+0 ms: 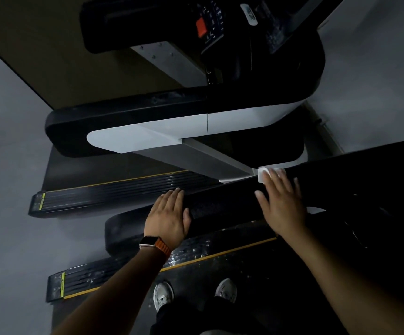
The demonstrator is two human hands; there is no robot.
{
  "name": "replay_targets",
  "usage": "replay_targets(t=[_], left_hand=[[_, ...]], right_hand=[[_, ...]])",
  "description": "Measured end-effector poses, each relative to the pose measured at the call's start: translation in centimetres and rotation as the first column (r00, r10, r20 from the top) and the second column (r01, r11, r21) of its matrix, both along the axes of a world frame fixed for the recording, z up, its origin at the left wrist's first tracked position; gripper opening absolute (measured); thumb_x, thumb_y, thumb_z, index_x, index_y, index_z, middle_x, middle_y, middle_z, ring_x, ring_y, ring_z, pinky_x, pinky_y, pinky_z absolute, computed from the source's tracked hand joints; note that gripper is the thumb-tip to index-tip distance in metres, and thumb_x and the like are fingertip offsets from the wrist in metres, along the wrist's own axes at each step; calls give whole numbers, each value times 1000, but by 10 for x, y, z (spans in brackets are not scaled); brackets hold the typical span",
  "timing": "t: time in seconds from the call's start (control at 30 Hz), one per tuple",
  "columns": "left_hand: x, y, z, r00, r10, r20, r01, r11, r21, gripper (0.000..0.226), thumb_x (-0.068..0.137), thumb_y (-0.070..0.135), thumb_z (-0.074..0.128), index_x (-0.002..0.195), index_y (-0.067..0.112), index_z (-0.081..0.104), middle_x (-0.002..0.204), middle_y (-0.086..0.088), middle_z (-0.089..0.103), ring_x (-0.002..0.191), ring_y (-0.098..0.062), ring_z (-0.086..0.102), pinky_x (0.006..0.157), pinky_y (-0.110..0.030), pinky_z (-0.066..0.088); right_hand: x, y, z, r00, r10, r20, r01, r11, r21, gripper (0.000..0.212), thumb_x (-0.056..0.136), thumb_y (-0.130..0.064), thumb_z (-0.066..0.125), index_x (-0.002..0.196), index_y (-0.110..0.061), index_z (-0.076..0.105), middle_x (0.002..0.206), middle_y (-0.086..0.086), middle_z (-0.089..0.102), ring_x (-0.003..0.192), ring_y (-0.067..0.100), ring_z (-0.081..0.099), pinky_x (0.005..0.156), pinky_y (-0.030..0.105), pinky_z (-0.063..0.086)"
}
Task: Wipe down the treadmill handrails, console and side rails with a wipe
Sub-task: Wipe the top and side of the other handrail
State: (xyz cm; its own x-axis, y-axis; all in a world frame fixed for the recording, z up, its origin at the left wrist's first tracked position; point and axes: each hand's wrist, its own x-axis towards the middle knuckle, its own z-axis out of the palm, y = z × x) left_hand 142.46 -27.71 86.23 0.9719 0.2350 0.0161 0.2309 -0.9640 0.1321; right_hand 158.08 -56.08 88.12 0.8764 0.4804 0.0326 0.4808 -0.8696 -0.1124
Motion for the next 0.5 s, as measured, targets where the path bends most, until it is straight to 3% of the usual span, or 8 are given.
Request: replay_targets(t=[0.07,0.2,0.33,0.37,0.5], left_hand=[[0,0,0,1000,-1,4,1,1000,-1,59,103,39,31,145,5,55,148,-14,56,135,-29,54,117,-45,39],[0,0,1,1000,-2,9,2,1000,-5,59,102,39,32,144,5,56,147,-14,57,135,-29,54,118,-43,38],[0,0,1,1000,-1,17,1,1000,-9,58,102,39,33,143,5,56,147,-14,57,134,-30,55,117,-44,39],[0,0,1,1000,-2,16,2,1000,-11,58,102,38,33,144,5,56,147,-14,57,135,-30,55,118,-44,39],[1,0,2,1000,-9,-3,9,1000,-14,60,104,39,30,147,4,53,151,-14,53,140,-29,50,120,-45,36]], right_hand=[[-11,9,-4,1000,-7,1,7,1000,-5,75,106,-62,21,163,-14,31,170,6,29,160,29,17,127,57,19],[-27,-5,-14,970,238,56,-236,971,-44,75,105,-60,29,165,-15,27,174,2,19,161,25,14,126,57,22],[-30,-17,-15,997,36,67,-36,999,4,76,103,-54,36,166,-14,22,174,5,15,161,28,12,126,59,20],[-36,-13,-18,996,55,67,-55,998,-4,79,103,-55,38,166,-12,20,175,7,13,161,30,9,127,58,17],[-37,-25,-25,943,316,105,-308,947,-88,74,104,-54,35,165,-13,25,176,3,8,162,27,9,128,57,17]])
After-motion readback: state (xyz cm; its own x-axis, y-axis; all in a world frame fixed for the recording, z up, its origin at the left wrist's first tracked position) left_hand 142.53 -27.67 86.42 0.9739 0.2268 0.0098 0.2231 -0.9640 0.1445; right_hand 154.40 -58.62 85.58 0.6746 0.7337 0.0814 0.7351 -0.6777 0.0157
